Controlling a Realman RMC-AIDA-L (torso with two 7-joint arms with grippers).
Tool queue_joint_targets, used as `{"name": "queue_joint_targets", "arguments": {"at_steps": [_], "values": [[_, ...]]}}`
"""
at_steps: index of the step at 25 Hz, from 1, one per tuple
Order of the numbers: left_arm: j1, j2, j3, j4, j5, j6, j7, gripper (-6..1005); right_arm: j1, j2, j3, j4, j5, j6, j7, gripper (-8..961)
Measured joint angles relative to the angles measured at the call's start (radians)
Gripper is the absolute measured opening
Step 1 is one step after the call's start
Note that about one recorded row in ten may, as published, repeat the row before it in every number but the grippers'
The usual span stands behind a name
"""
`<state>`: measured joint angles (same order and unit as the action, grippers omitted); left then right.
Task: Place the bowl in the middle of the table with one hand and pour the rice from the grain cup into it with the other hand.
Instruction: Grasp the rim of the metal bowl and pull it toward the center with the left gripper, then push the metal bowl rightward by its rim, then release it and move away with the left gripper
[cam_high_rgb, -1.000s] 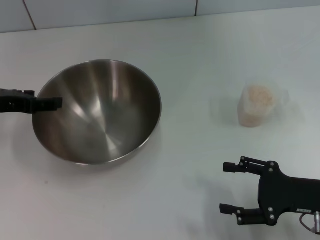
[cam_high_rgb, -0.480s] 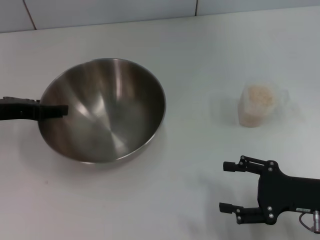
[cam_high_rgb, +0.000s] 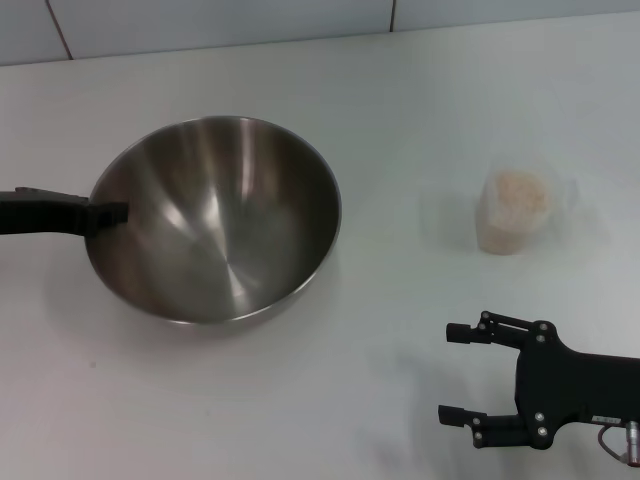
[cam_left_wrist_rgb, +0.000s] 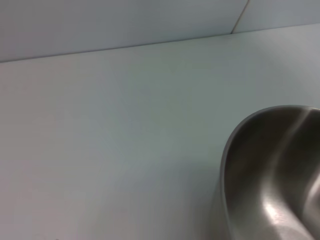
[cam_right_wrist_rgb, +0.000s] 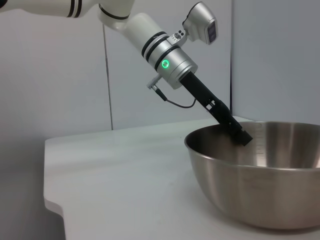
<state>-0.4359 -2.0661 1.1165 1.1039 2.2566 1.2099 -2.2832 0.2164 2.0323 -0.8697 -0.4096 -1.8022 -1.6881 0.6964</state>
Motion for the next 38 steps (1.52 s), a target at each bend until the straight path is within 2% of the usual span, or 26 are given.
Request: {"name": "queue_joint_targets", "arguments": {"at_steps": [6, 13, 17, 18, 21, 24, 27, 28, 30, 31, 33, 35, 38], "values": [[-0.012, 0.001, -0.006, -0.007, -0.004, 0.0, 0.0, 187, 0.0, 0.0, 0.0, 0.0, 0.0, 0.0, 0.0, 827], [-0.041, 0.003, -0.012, -0.01, -0.012, 0.02, -0.004, 91, 0.0, 0.0, 0.0, 0.0, 0.0, 0.002, 0.0, 826], [-0.065, 0.004, -0.023, -0.023, -0.017, 0.026, -0.012, 74, 0.0, 0.0, 0.0, 0.0, -0.003, 0.002, 0.0, 826], [-0.097, 0.004, -0.053, -0.049, -0.017, 0.038, -0.013, 70, 0.0, 0.001, 0.001, 0.0, -0.008, 0.003, 0.0, 826], [-0.12, 0.004, -0.069, -0.07, -0.018, 0.04, -0.012, 62, 0.002, 0.002, 0.002, 0.0, -0.011, 0.003, 0.0, 826], [-0.2, 0.003, -0.089, -0.144, -0.019, 0.022, -0.002, 60, 0.003, 0.002, 0.001, 0.0, -0.011, 0.003, 0.0, 826], [-0.217, 0.003, -0.089, -0.16, -0.019, 0.014, 0.001, 59, 0.004, 0.003, 0.0, 0.0, -0.012, 0.003, 0.0, 827], [-0.243, 0.002, -0.088, -0.189, -0.018, 0.001, 0.006, 59, 0.005, 0.003, 0.0, 0.0, -0.012, 0.003, 0.0, 827], [-0.243, 0.002, -0.088, -0.189, -0.018, 0.001, 0.006, 59, 0.005, 0.003, 0.0, 0.0, -0.012, 0.003, 0.0, 827], [-0.319, 0.002, -0.087, -0.283, -0.013, -0.039, 0.03, 59, 0.006, 0.003, 0.0, 0.0, -0.012, 0.003, 0.0, 827], [-0.319, 0.002, -0.087, -0.283, -0.013, -0.039, 0.03, 59, 0.006, 0.003, 0.0, 0.0, -0.012, 0.003, 0.0, 827], [-0.378, -0.002, -0.067, -0.374, -0.01, -0.119, 0.049, 58, 0.007, 0.003, 0.0, 0.0, -0.012, 0.003, 0.0, 827], [-0.388, -0.001, -0.057, -0.401, -0.009, -0.144, 0.052, 58, 0.007, 0.003, 0.0, 0.0, -0.012, 0.003, 0.001, 826]]}}
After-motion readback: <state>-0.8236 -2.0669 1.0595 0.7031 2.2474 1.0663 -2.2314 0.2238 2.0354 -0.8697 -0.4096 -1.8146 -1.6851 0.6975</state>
